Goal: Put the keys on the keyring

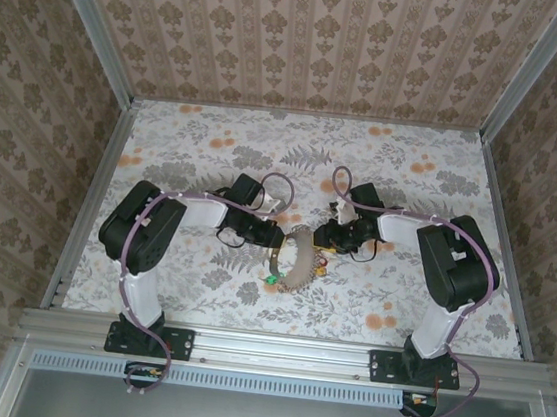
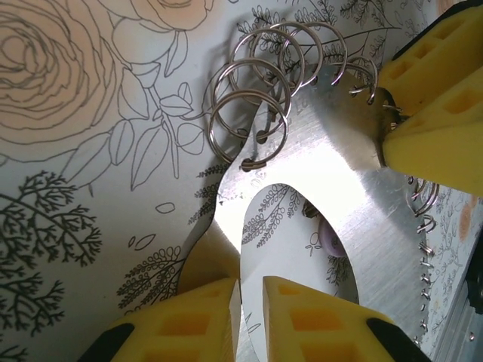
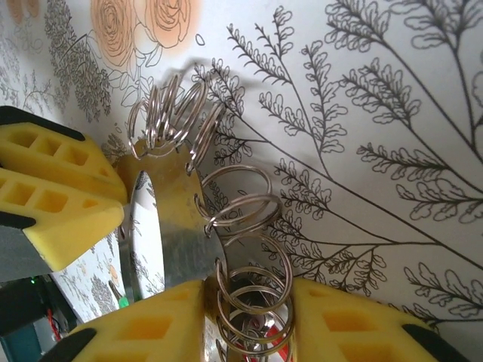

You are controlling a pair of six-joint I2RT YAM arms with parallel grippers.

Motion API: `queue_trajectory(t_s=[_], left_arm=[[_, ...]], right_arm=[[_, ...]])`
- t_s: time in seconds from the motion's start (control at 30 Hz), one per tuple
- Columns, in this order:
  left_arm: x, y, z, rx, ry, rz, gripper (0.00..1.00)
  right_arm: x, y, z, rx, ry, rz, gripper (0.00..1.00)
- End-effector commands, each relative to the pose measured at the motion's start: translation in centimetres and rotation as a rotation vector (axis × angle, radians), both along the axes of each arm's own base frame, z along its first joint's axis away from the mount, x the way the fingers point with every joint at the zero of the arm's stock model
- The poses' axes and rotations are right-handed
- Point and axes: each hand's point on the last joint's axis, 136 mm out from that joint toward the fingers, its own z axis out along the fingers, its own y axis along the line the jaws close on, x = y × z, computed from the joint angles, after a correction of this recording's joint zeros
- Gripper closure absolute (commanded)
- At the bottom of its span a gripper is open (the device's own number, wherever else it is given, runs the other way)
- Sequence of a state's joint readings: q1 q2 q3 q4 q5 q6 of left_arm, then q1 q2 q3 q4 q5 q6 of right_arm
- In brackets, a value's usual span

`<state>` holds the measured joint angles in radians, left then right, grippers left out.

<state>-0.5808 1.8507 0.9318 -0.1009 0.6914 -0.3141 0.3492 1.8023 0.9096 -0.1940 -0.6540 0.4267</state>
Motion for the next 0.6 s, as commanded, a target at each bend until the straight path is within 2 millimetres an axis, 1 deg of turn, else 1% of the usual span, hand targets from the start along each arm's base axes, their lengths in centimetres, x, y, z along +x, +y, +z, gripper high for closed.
queue_trajectory(t_s=[0.0, 0.03, 0.1, 0.23, 0.3, 0.4, 0.47, 0.57], left_arm=[[0.4, 0.2, -0.6, 0.028, -0.003, 0.022, 0.84], [0.6, 0.2, -0.1, 0.021, -0.026, 0.026, 0.84], [1.6, 0.5, 1.5, 0.014, -0.113, 0.054, 0.84], [3.3, 1.2, 5.0, 0.006, -0.266, 0.113, 0.81], [4.0, 1.6, 6.6, -0.003, -0.325, 0.146, 0.79], [4.6, 2.4, 8.5, -0.028, -0.388, 0.198, 0.76], [4.9, 2.9, 9.4, -0.04, -0.411, 0.224, 0.71], [5.2, 3.7, 10.4, -0.07, -0.434, 0.265, 0.69]], right_arm=[[-0.4, 1.3, 0.5, 0.053, -0.003, 0.039, 0.78], [-0.3, 1.3, 0.7, 0.053, -0.009, 0.036, 0.81], [-0.1, 1.1, 1.2, 0.055, -0.03, 0.031, 0.86], [0.7, 1.0, 3.3, 0.1, -0.094, 0.012, 0.94], [1.0, 1.1, 4.4, 0.13, -0.118, 0.006, 0.96], [1.2, 1.3, 5.7, 0.16, -0.149, 0.006, 0.98], [1.4, 1.2, 6.1, 0.166, -0.161, -0.002, 0.98], [1.8, 1.2, 7.1, 0.205, -0.189, -0.016, 0.98]])
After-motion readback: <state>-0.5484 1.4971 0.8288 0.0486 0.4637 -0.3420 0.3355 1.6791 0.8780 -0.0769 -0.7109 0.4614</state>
